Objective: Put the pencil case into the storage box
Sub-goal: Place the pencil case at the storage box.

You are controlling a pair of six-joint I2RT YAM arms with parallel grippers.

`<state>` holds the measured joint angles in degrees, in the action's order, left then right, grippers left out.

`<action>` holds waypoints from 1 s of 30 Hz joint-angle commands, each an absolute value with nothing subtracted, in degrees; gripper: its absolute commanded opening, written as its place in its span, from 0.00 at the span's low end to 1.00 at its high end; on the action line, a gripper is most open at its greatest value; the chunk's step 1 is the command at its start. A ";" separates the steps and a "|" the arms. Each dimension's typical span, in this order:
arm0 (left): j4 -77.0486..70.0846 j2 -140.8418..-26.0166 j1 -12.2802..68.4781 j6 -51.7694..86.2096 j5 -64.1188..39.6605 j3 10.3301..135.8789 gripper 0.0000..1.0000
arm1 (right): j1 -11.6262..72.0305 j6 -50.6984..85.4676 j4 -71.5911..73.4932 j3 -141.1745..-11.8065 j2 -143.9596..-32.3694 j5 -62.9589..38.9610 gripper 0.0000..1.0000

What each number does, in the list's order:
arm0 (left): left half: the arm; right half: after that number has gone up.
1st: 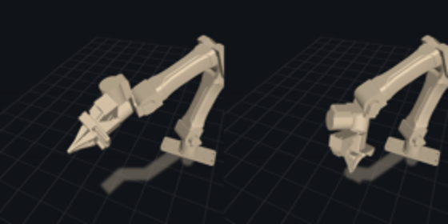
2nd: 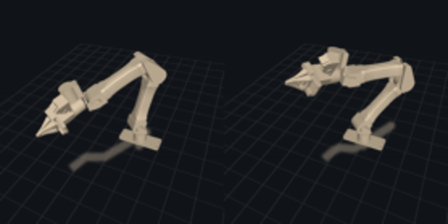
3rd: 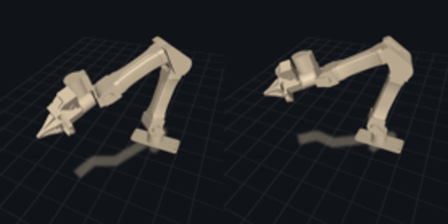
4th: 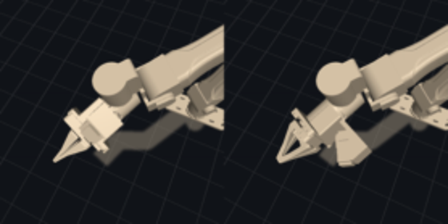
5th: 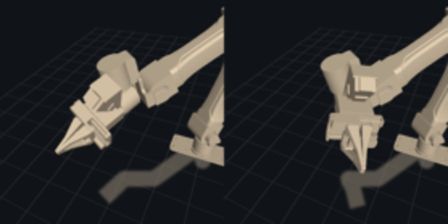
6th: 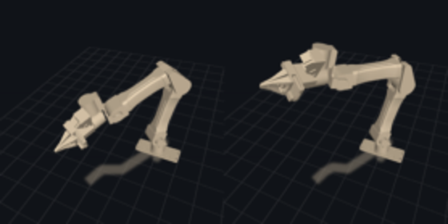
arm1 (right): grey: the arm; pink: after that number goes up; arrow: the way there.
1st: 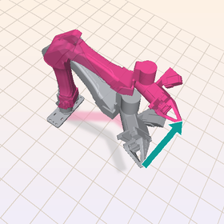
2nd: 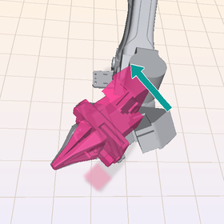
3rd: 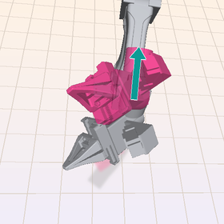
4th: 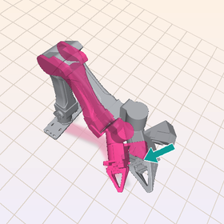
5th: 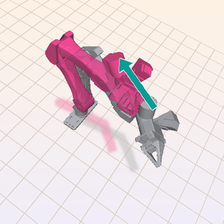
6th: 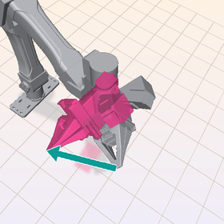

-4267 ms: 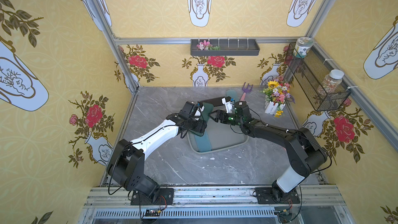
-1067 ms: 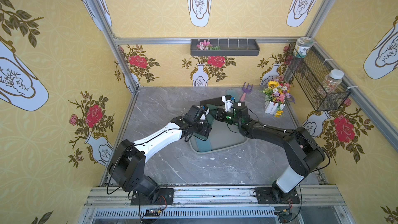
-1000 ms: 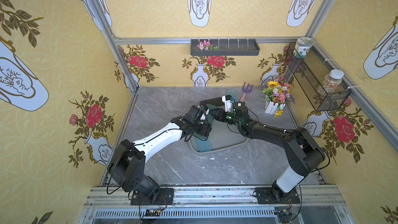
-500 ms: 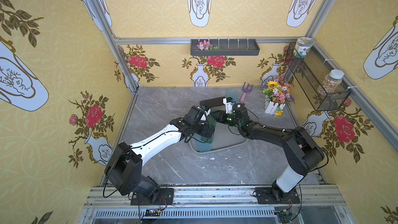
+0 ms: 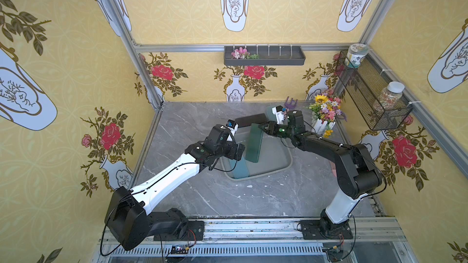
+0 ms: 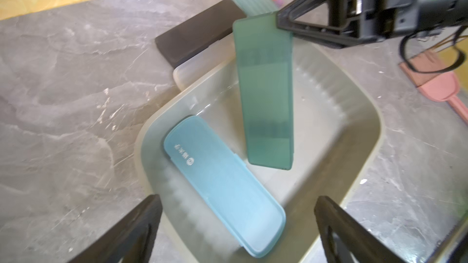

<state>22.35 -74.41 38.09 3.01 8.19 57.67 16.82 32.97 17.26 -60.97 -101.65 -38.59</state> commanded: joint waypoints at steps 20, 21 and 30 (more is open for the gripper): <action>17.55 -78.49 35.26 2.41 6.77 53.53 1.00 | 21.81 20.13 0.32 -71.40 -117.46 -44.58 0.38; 17.30 -78.70 35.09 2.46 6.79 53.44 1.00 | 22.47 19.22 -0.86 -72.17 -118.08 -43.91 0.39; 16.33 -80.09 34.37 3.51 7.60 53.80 1.00 | 24.80 17.22 -4.32 -73.40 -117.39 -34.32 0.94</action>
